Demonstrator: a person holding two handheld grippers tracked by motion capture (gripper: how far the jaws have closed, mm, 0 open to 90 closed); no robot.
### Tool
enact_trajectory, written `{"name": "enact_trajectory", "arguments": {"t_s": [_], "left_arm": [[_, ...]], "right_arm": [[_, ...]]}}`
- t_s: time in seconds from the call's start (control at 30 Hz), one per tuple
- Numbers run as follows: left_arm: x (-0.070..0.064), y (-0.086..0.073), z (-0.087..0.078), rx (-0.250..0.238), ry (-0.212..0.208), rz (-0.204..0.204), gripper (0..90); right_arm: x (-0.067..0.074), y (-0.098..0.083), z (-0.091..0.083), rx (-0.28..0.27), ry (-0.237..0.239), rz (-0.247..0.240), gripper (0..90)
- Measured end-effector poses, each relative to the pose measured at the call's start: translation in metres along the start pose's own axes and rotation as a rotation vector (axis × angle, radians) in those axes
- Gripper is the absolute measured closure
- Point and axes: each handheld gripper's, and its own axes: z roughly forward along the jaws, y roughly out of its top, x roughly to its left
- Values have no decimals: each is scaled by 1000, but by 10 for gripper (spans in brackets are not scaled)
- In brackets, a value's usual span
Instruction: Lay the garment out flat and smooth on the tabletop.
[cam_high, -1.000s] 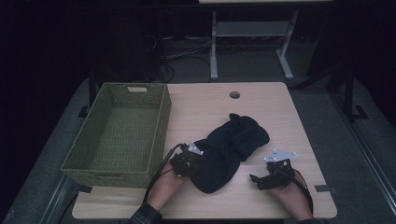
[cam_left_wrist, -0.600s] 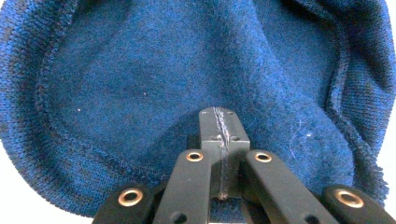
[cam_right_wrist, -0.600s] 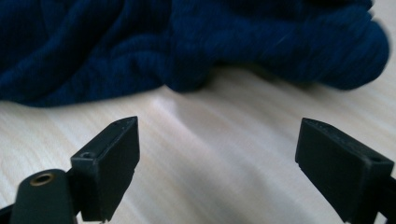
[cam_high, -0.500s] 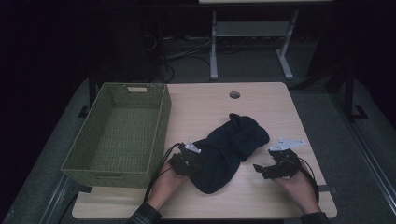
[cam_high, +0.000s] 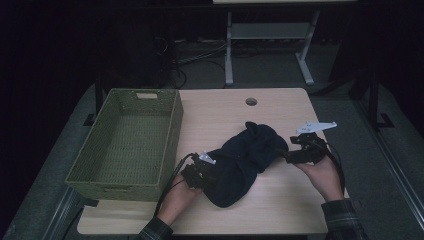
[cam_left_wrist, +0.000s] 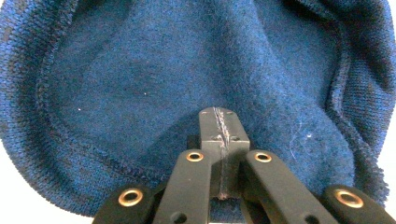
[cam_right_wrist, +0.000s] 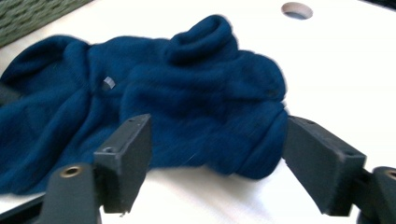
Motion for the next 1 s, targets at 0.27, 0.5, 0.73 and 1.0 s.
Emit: {"name": "enact_trajectory", "arguments": {"t_s": [0.27, 0.5, 0.73, 1.0], "left_arm": [[-2, 1, 0, 1, 6, -3, 900], [-2, 1, 0, 9, 9, 3, 900], [-1, 0, 0, 2, 6, -3, 900], [-2, 0, 0, -1, 13, -3, 900]], "right_arm": [[-28, 24, 19, -13, -30, 45, 321], [-46, 35, 47, 7, -42, 81, 374], [-53, 30, 70, 53, -17, 103, 386], [-57, 19, 97, 152, -27, 112, 397]]}}
